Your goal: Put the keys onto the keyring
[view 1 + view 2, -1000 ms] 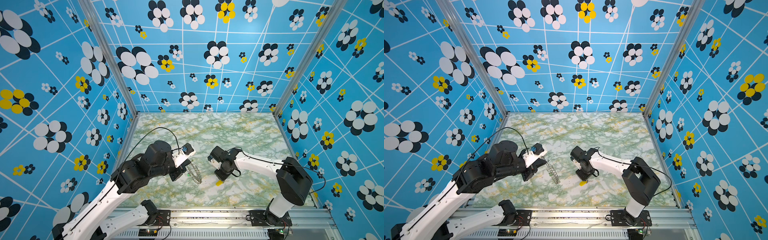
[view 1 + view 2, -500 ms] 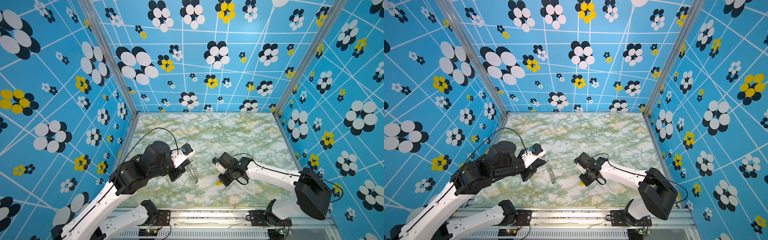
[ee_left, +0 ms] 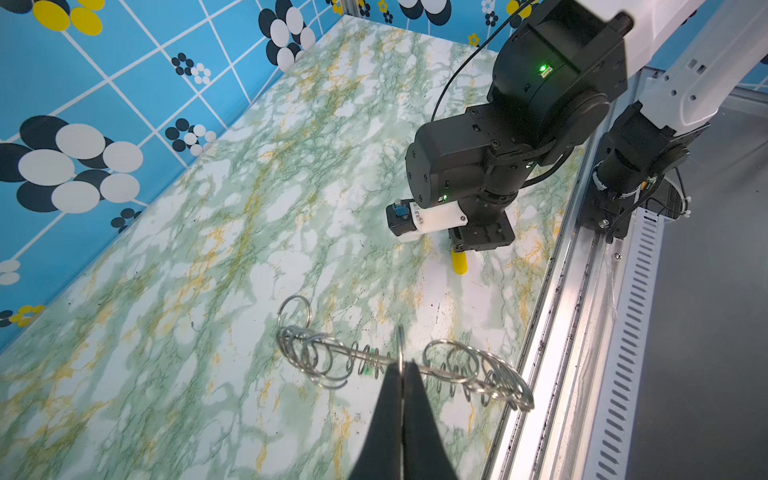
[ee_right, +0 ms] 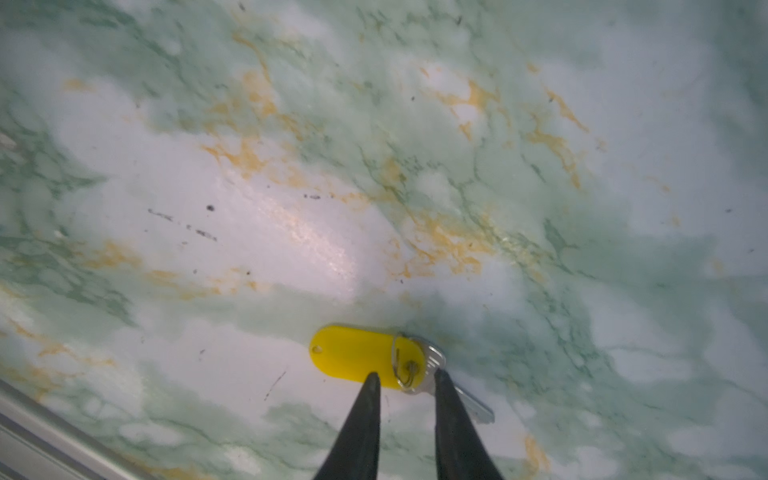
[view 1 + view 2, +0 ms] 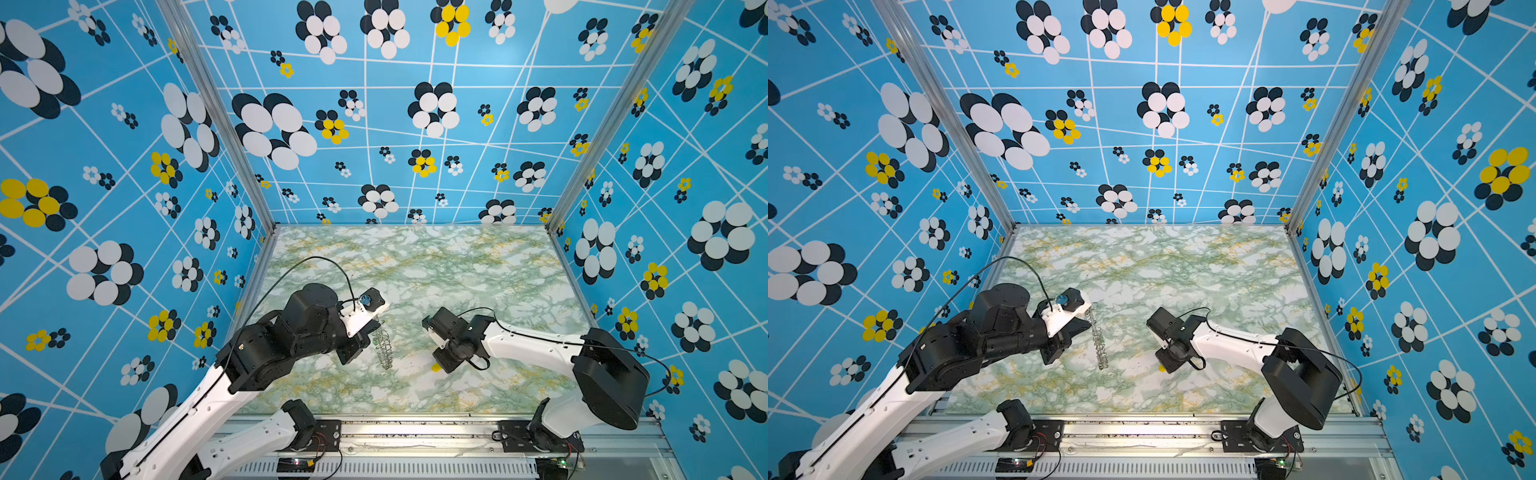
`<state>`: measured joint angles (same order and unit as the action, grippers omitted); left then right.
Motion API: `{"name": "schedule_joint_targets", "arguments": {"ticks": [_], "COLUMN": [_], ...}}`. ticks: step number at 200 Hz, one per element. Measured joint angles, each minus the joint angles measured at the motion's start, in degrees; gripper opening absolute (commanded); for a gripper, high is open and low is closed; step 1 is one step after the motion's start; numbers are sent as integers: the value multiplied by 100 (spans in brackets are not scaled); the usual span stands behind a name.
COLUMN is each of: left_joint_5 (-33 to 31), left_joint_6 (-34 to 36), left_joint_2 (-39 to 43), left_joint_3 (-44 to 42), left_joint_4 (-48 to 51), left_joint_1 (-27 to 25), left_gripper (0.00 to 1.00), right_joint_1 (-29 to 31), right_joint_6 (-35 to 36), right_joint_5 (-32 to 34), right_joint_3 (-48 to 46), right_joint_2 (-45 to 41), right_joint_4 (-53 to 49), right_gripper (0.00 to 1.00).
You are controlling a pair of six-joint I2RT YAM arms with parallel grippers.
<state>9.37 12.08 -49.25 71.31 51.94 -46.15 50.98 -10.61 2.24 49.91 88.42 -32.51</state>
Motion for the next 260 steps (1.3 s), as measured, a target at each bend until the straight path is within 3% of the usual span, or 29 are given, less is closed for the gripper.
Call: {"name": "schedule_joint_targets", "arguments": {"ticks": [89,125,174,221,260], "left_joint_5": [0,0,0,-9,-94], "left_joint_6": [0,0,0,7,170], "left_joint_2": [11,11,11,4,-212], "left_joint_3": [0,0,0,0,63], "left_joint_4": [0,0,0,26,22], "left_joint_1": [0,0,0,-28,-214], "left_gripper": [0,0,0,0,0], "right_joint_1": [0,0,0,-122,-367], "right_joint_6": [-103,-105,-98,138,531], "right_joint_5": [26,24,-7,-535,-1250], "right_joint_3": [0,0,-17,-221,404], "right_joint_2": [203,203,170,-1226,-2087], "right_joint_4": [26,151,334,330,-22], "right_gripper": [13,0,0,0,0]}}
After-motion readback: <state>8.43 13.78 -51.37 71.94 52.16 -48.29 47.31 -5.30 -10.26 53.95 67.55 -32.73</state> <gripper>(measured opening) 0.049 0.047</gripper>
